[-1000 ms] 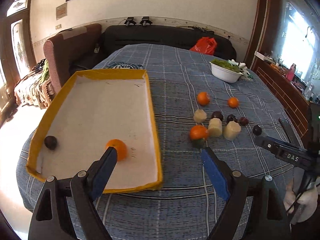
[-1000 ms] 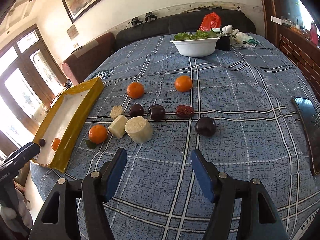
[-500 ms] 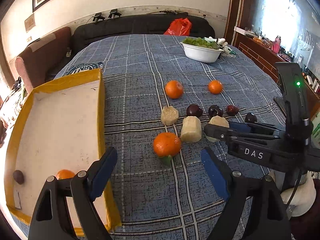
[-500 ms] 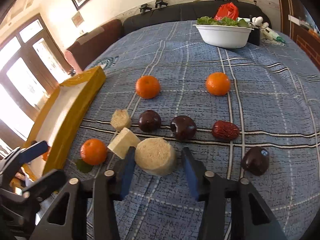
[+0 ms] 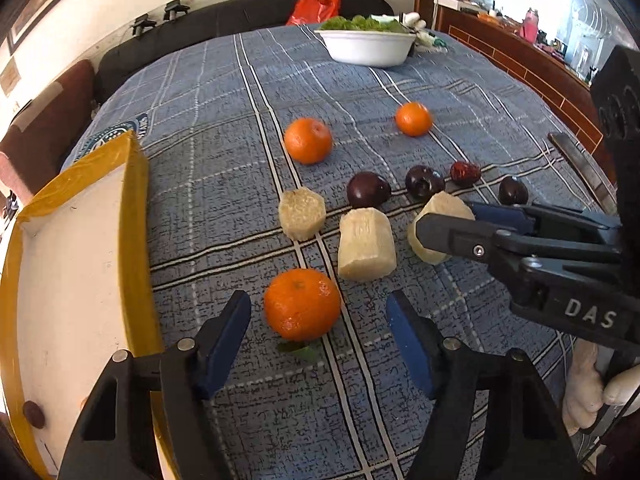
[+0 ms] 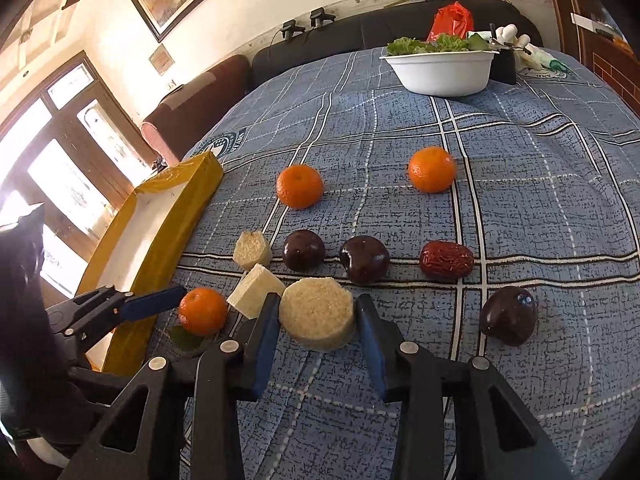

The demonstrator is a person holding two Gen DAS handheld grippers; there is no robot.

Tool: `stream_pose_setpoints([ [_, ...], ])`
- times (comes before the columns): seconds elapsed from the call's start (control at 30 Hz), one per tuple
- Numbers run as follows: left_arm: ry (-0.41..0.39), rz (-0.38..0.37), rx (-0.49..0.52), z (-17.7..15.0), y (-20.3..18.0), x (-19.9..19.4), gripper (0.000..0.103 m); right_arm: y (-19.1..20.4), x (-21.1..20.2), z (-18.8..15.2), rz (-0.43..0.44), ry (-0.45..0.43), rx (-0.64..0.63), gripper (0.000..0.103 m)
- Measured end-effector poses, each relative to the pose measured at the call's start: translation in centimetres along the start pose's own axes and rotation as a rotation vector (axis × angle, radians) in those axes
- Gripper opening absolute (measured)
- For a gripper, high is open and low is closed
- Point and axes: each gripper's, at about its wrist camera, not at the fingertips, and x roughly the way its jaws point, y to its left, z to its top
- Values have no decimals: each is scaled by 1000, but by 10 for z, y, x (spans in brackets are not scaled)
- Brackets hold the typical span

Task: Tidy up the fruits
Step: 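Grasp an orange with the left tool while the right grasps a white yam slice, then lower orange and yam slice into the yellow tray and open both tools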

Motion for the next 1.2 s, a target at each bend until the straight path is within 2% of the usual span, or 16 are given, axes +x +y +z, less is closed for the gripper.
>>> stream_pose_setpoints([
  [0.03, 10, -3, 2, 1, 0, 3, 57, 0, 0, 0, 1, 0, 0, 42],
  [0.07, 21, -10, -1, 1, 0, 7, 55, 0, -1, 0, 1, -1, -1, 42],
  [0.13, 7, -19, -23, 2, 3, 5, 35, 0, -1, 0, 0, -3, -1, 42],
  [0.43, -77, -16, -107, -10, 4, -24, 35, 12, -6, -3, -22, -27, -48, 42],
  [0.53, -127, -27, -154, -18, 16, -47, 35, 17, -13, -4, -25, -44, -57, 42],
  [0.7, -188, 11, -243, -37, 56, -82, 35, 32, -29, -8, -9, -51, -54, 42],
  [0.97, -182, 115, -439, -76, 138, -99, 36, 99, -19, 2, 45, -26, -151, 42],
  [1.2, -158, 173, -535, -109, 177, -96, 36, 168, 11, 6, 100, 33, -252, 42],
])
